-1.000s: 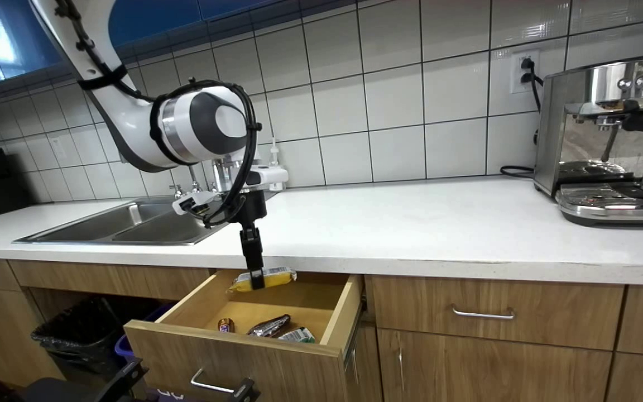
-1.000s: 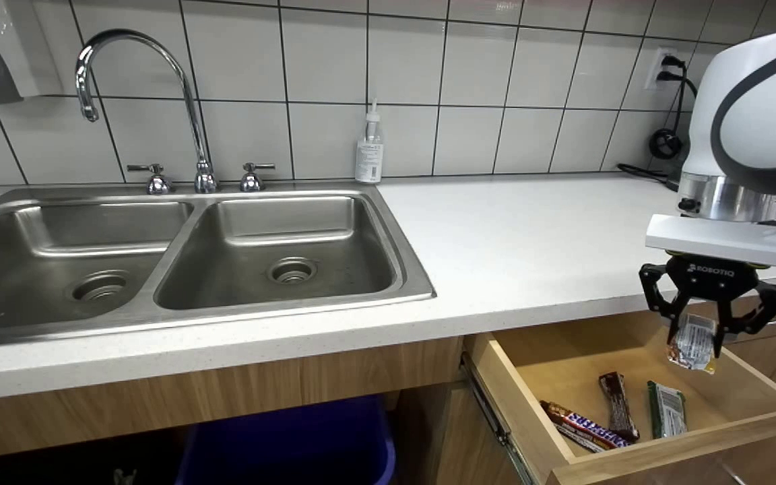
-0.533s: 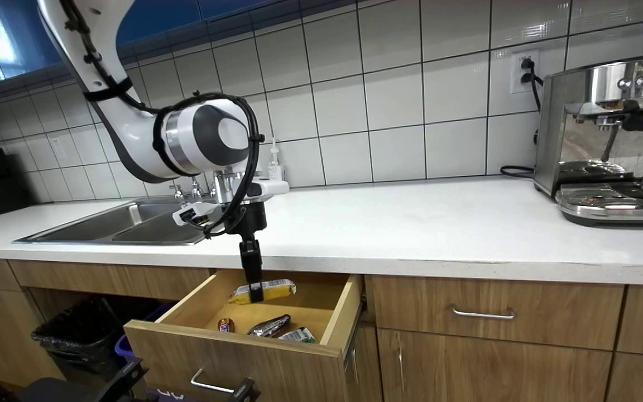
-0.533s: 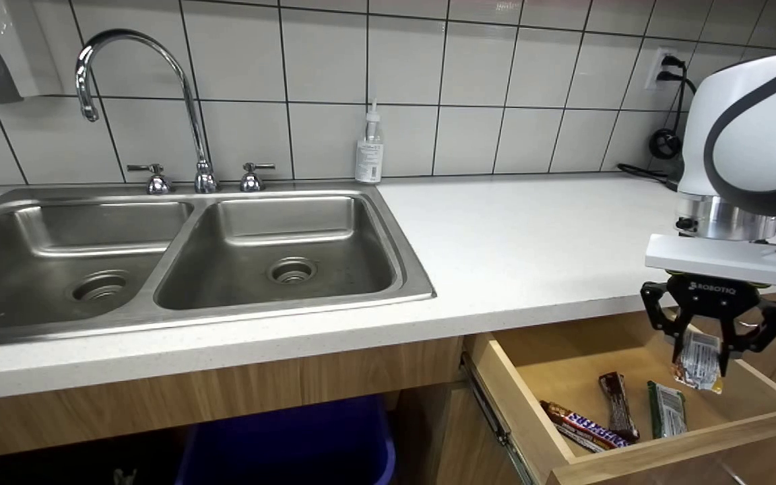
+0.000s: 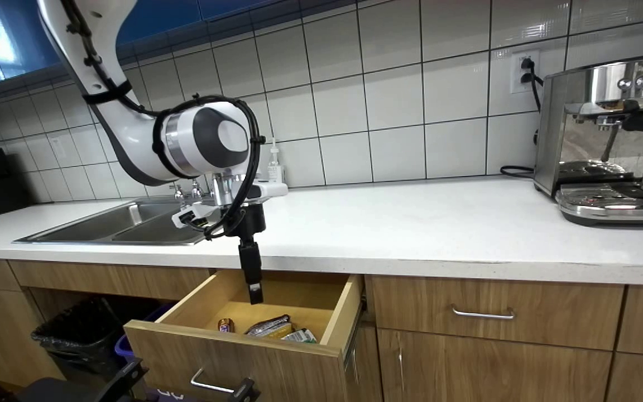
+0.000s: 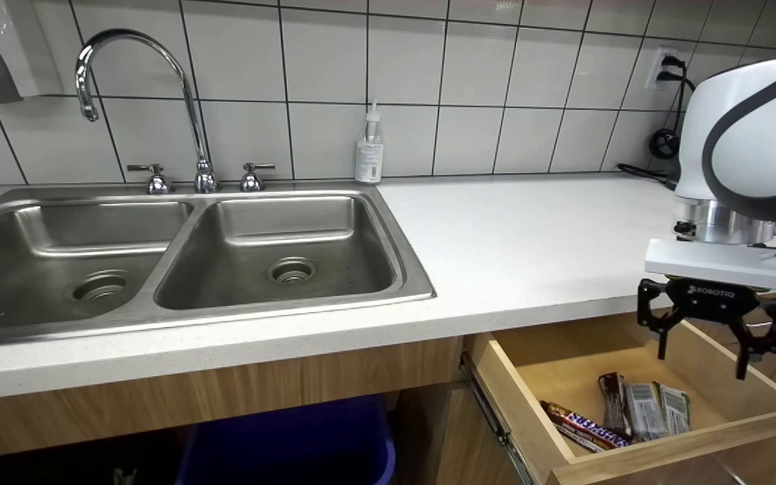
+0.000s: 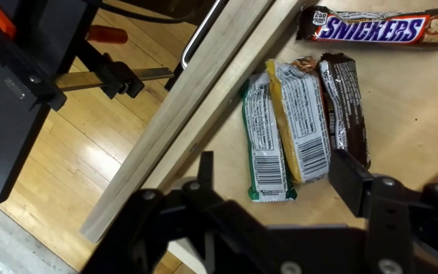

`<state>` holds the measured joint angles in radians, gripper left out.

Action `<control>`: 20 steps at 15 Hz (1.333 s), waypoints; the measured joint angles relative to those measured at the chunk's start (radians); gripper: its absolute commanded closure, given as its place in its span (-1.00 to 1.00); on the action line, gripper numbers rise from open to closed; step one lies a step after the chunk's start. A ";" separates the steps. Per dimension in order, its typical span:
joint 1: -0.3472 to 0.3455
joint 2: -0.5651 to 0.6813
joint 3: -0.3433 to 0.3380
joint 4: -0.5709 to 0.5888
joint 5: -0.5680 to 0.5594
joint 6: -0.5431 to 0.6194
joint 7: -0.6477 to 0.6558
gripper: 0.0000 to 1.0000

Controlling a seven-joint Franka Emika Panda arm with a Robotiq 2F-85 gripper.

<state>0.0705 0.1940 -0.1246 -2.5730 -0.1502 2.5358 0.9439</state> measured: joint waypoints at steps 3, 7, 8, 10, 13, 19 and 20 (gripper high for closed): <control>0.002 -0.001 0.005 -0.001 -0.001 -0.002 -0.028 -1.00; 0.003 -0.016 0.015 -0.013 -0.007 -0.003 -0.112 -1.00; 0.003 -0.020 0.017 -0.018 -0.007 -0.004 -0.134 -1.00; 0.003 -0.030 0.023 -0.029 -0.007 -0.008 -0.181 -1.00; 0.002 -0.048 0.033 -0.047 -0.005 -0.038 -0.276 -1.00; 0.002 -0.089 0.050 -0.079 0.003 -0.141 -0.449 -1.00; 0.002 -0.094 0.052 -0.083 0.006 -0.161 -0.477 -1.00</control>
<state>0.0730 0.0998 -0.0726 -2.6560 -0.1437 2.3746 0.4672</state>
